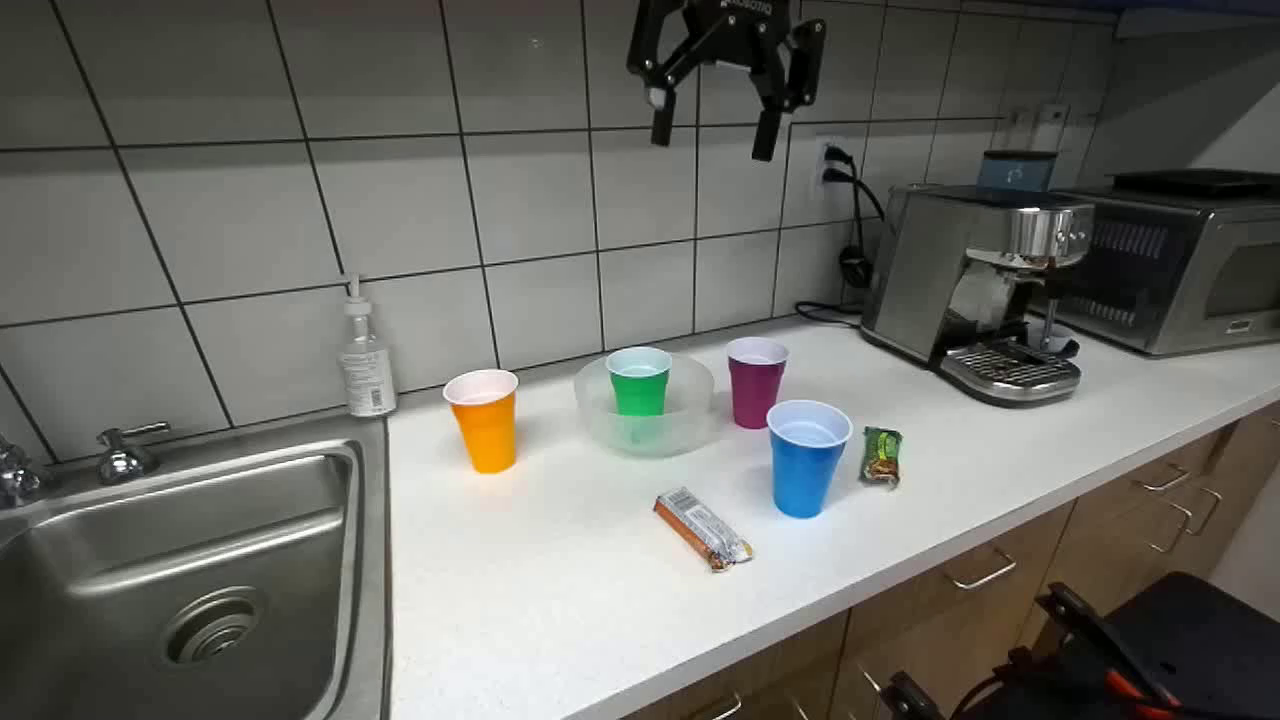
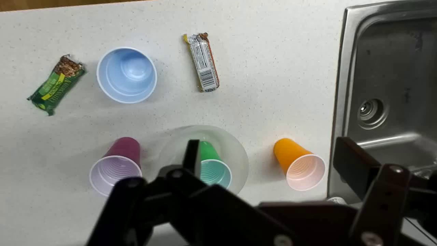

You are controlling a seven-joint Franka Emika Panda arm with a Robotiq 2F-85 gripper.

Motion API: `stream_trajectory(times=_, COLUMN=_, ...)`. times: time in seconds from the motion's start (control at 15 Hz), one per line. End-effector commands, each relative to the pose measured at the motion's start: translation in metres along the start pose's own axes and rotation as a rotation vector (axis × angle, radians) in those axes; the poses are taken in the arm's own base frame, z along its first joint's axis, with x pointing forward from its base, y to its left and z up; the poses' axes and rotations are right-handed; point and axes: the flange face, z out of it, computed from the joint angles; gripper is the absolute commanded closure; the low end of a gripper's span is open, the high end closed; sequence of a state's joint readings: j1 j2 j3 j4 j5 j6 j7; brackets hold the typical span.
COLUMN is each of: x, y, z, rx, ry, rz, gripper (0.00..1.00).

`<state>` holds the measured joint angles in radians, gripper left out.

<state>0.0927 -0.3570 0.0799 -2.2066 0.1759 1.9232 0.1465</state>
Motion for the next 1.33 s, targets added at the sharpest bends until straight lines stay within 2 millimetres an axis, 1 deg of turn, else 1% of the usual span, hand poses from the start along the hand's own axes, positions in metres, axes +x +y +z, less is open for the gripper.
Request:
stream_trajectory(times=0.0, x=0.000, y=0.000, z=0.000, rx=0.000, ry=-0.001, rz=0.000, gripper=0.00)
stream_trajectory(times=0.73, x=0.000, y=0.000, z=0.000, rx=0.000, ry=-0.001, rz=0.000, gripper=0.00)
stream_trajectory(times=0.93, x=-0.004, y=-0.001, z=0.003, rx=-0.008, ry=0.028, rz=0.001, gripper=0.00)
stream_trajectory(times=1.27, x=-0.010, y=-0.004, z=0.016, rx=-0.049, ry=0.071, rz=-0.026, gripper=0.00)
